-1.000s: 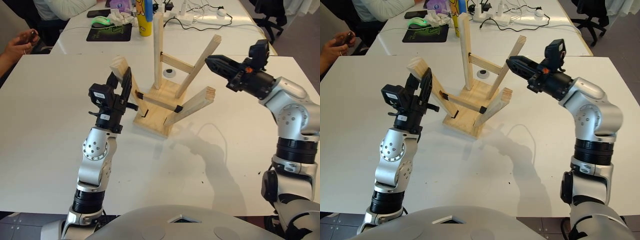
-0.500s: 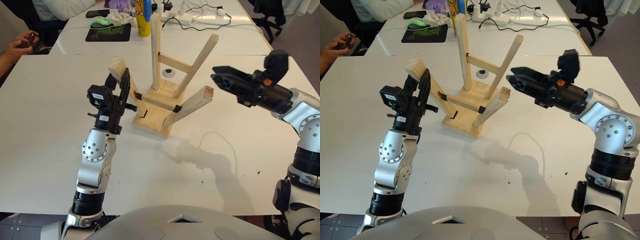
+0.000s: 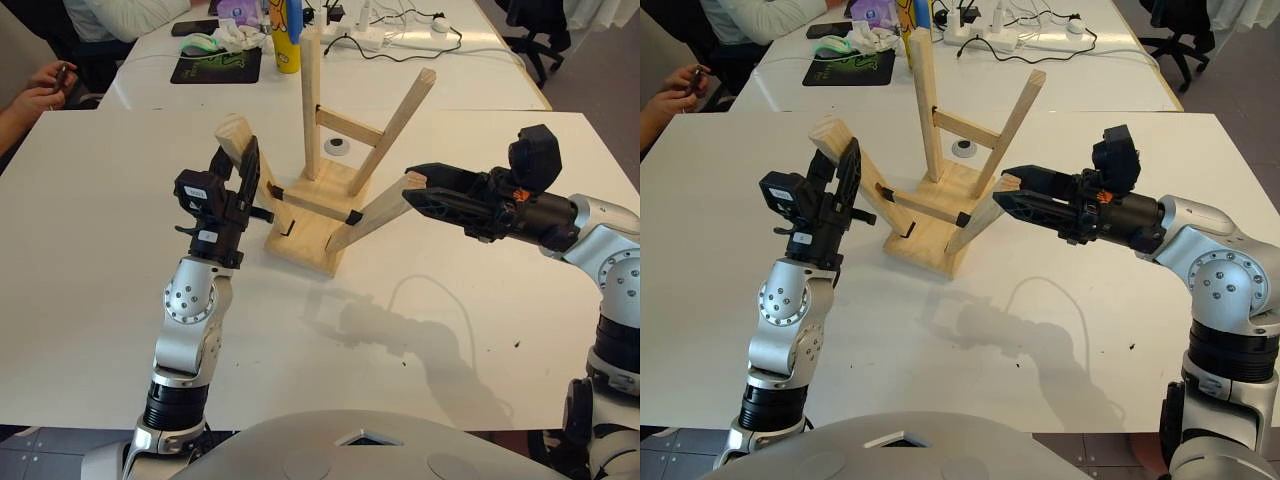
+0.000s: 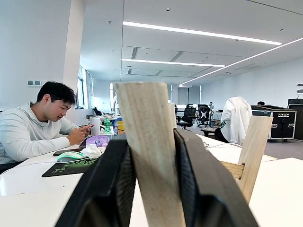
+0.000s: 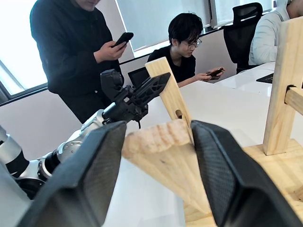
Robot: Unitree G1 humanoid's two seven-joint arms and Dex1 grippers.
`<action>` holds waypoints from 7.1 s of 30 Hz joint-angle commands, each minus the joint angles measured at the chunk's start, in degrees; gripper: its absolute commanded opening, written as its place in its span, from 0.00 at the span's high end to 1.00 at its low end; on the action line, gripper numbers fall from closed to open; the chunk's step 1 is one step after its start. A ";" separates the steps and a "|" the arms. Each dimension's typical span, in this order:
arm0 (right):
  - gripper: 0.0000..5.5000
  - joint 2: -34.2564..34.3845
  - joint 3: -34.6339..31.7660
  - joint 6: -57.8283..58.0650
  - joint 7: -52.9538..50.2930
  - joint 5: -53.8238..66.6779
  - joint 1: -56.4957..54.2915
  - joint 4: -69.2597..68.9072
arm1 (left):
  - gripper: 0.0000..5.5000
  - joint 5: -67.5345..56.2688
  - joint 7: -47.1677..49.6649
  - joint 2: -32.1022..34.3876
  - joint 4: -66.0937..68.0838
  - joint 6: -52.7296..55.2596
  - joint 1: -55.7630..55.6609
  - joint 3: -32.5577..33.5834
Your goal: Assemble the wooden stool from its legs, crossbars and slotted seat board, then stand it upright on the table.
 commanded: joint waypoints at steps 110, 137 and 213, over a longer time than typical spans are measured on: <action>0.62 -3.23 31.79 -16.45 1.36 -33.31 -7.44 3.74 | 0.74 7.97 -8.51 16.92 12.82 8.89 7.98 -9.23; 0.54 6.65 27.46 -13.77 -10.98 -28.46 -9.15 5.15 | 0.68 -2.22 -1.61 11.70 0.27 13.73 -2.45 2.97; 1.00 17.76 30.81 -23.41 -20.07 -32.46 -12.31 5.86 | 1.00 -7.34 1.21 5.79 -4.57 29.65 -14.85 23.26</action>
